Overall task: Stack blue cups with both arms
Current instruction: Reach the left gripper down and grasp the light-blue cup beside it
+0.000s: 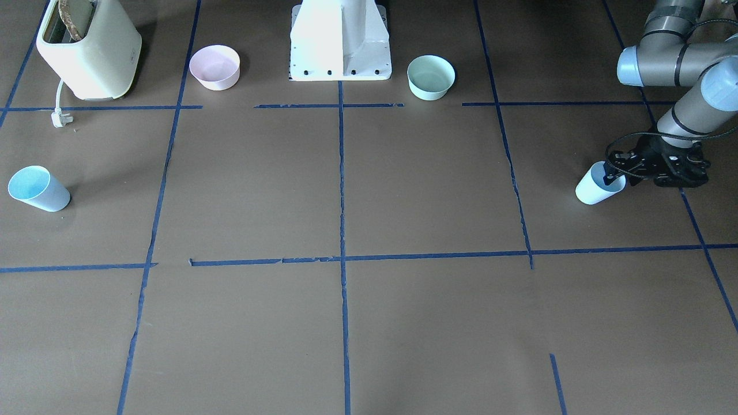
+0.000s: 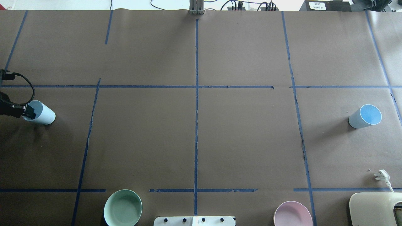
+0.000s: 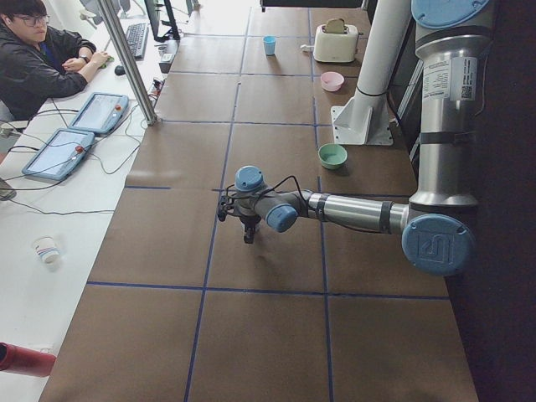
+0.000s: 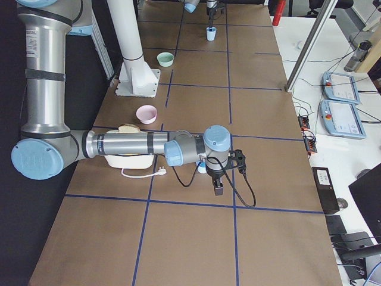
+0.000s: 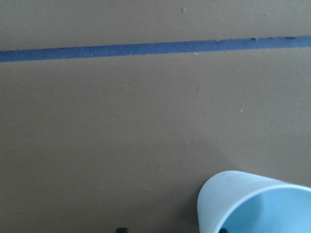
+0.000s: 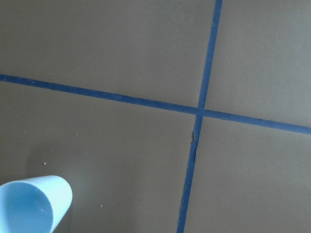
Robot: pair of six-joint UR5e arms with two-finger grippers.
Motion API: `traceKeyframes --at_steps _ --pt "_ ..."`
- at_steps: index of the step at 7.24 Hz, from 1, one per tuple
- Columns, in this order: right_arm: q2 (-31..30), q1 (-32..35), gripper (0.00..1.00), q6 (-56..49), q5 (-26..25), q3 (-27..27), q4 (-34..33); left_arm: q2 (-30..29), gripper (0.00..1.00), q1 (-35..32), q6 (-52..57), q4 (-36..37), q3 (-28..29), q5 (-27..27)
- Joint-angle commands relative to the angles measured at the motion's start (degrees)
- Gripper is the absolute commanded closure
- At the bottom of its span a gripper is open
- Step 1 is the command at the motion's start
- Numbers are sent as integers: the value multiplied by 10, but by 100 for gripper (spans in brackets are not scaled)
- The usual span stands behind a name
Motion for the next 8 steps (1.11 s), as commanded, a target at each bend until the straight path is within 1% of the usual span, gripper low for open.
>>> traceKeyframes --at_steps 1,2,3,4,5,6,7,8 --pt "0 0 0 0 0 0 0 -8 100 1 -1 4 -5 -25" --pt "0 0 0 1 0 0 0 -19 100 -3 -1 8 -8 -76" --pt "0 0 0 1 0 0 0 -32 100 -7 -8 11 -9 -94" --pt "0 0 0 1 0 0 0 -71 100 -7 -62 47 -26 -95" --pt "0 0 0 2 0 0 0 -136 100 -4 -94 136 -52 -90" --pt "-1 0 0 2 1 0 0 -228 100 3 -117 242 -60 -73" --pt "-1 0 0 3 1 0 0 -314 100 58 -171 321 -60 -19" --pt "0 0 0 3 1 1 0 -382 100 127 -243 352 -46 31"
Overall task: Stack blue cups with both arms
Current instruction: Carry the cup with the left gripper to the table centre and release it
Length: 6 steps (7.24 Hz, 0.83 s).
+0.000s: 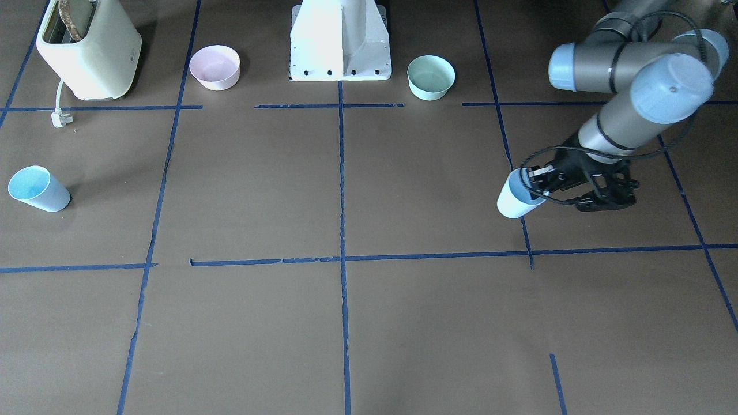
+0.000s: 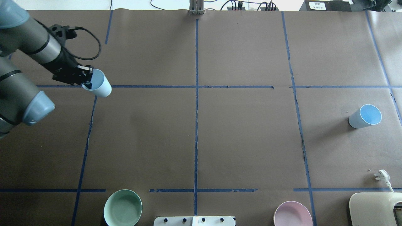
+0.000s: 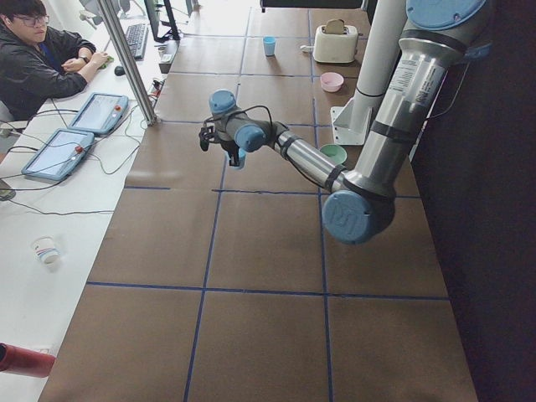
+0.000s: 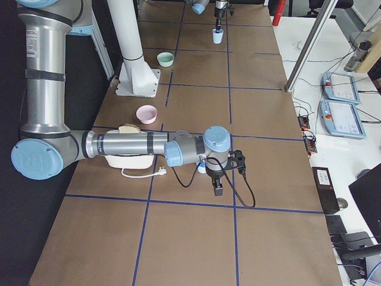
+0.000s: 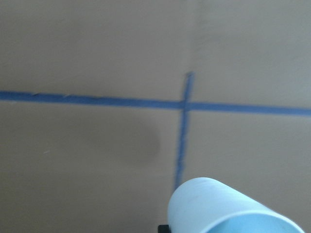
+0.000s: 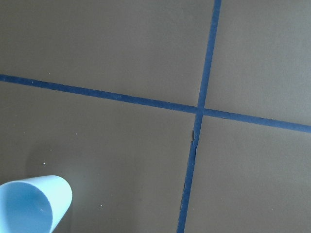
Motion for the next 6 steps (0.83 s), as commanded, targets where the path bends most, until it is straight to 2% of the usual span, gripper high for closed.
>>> traceKeyframes --at_steps 1,2,3,6 --pt "1 0 0 0 0 1 0 -145 100 112 -136 60 33 95" --pt "1 0 0 0 0 1 0 -200 100 155 -187 56 75 124" --pt "1 0 0 0 -1 0 0 -216 100 184 -195 54 95 155" --pt "1 0 0 1 -1 0 0 -221 98 203 -196 -11 156 169"
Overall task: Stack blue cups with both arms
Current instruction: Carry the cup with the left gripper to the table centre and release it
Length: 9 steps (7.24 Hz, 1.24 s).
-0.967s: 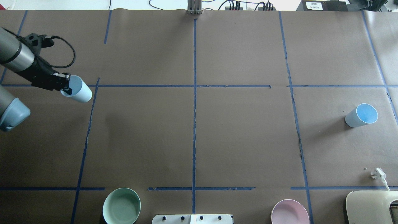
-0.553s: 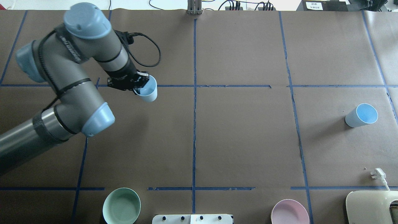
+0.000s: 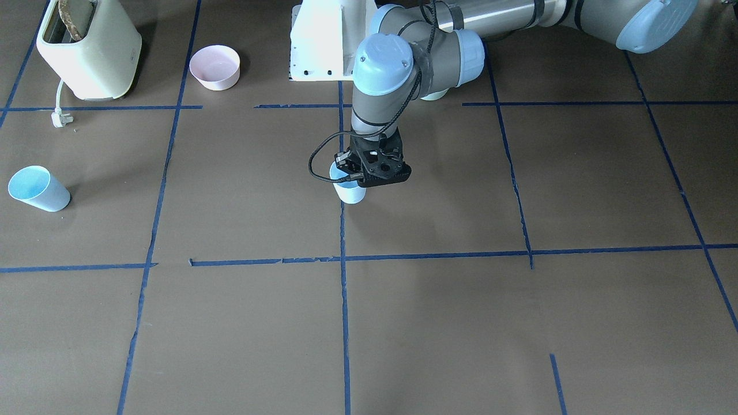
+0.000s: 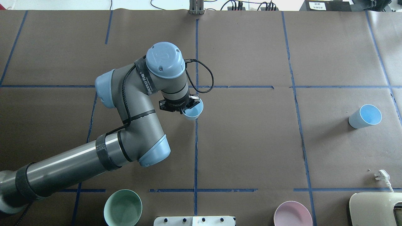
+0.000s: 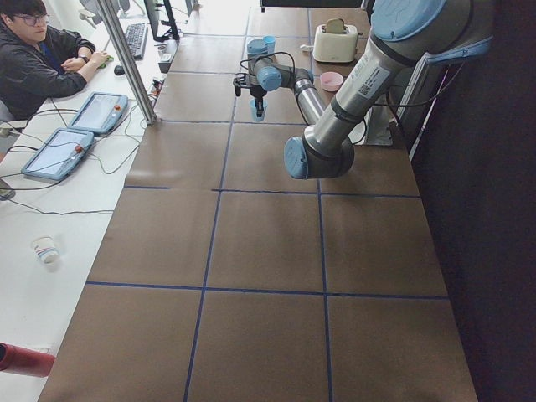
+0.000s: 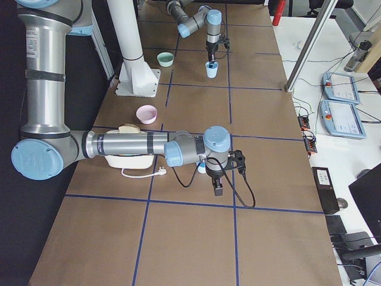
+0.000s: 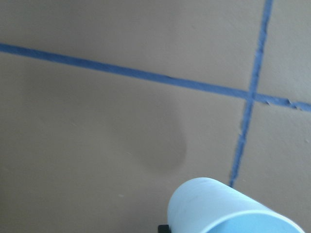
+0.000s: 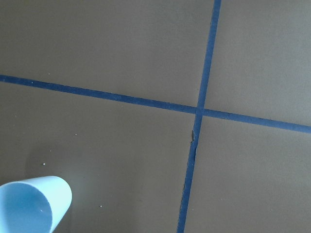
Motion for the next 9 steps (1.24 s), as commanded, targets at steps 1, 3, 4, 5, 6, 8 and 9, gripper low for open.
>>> traceKeyframes --at_steps 1,3,4,5,6,8,9 --pt "0 0 0 1 0 0 0 -4 93 12 -1 -24 27 3" --pt "0 0 0 1 0 0 0 -4 1 14 7 -24 26 3" --pt "0 0 0 1 0 0 0 -3 0 13 6 -22 21 3" --pt "0 0 0 1 1 0 0 -2 0 10 7 -11 -2 1" --pt "1 0 0 1 1 2 0 -1 0 -9 34 36 -40 -14" --pt "14 -19 0 0 1 5 1 64 0 -88 170 151 -159 -75" --pt "15 -22 0 0 2 8 2 131 0 -149 290 185 -210 -96"
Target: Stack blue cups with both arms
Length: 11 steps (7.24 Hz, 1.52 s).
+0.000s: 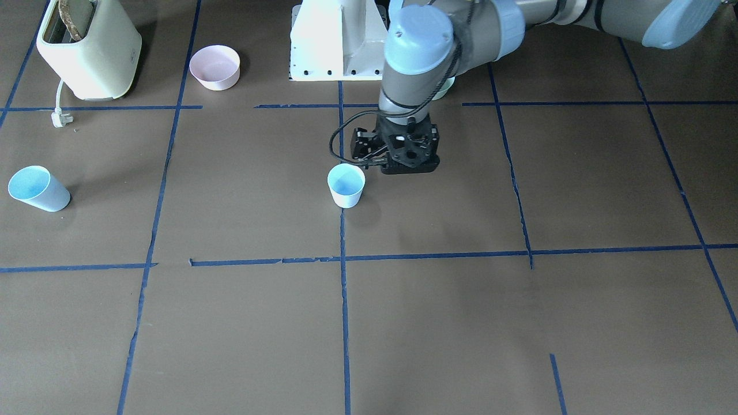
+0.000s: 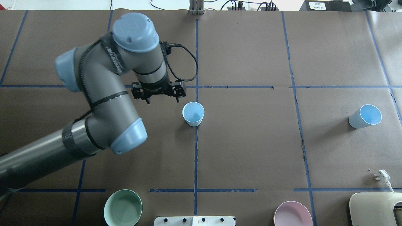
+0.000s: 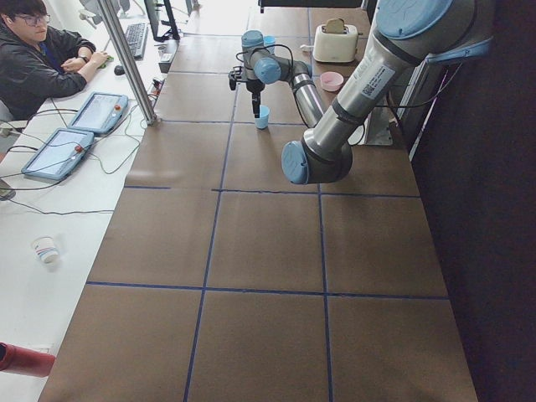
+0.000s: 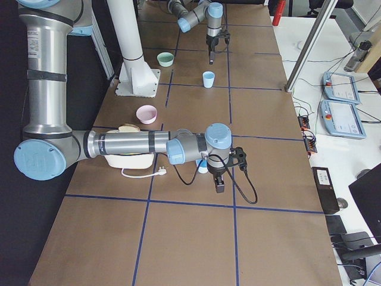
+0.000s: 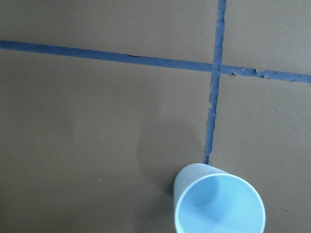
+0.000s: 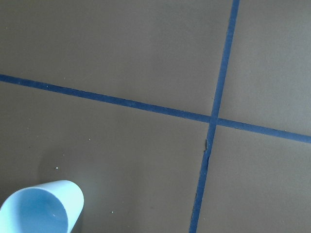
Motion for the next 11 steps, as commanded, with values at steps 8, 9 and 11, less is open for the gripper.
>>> traceKeyframes --at_steps 8,9,11 --pt "-74 -111 1 231 -33 51 126 364 0 -497 819 3 72 -184" --pt "-53 -121 1 241 -35 26 129 371 0 -497 820 2 71 -200" --pt "-21 -124 1 239 -34 -2 130 379 0 -497 819 2 66 -202"
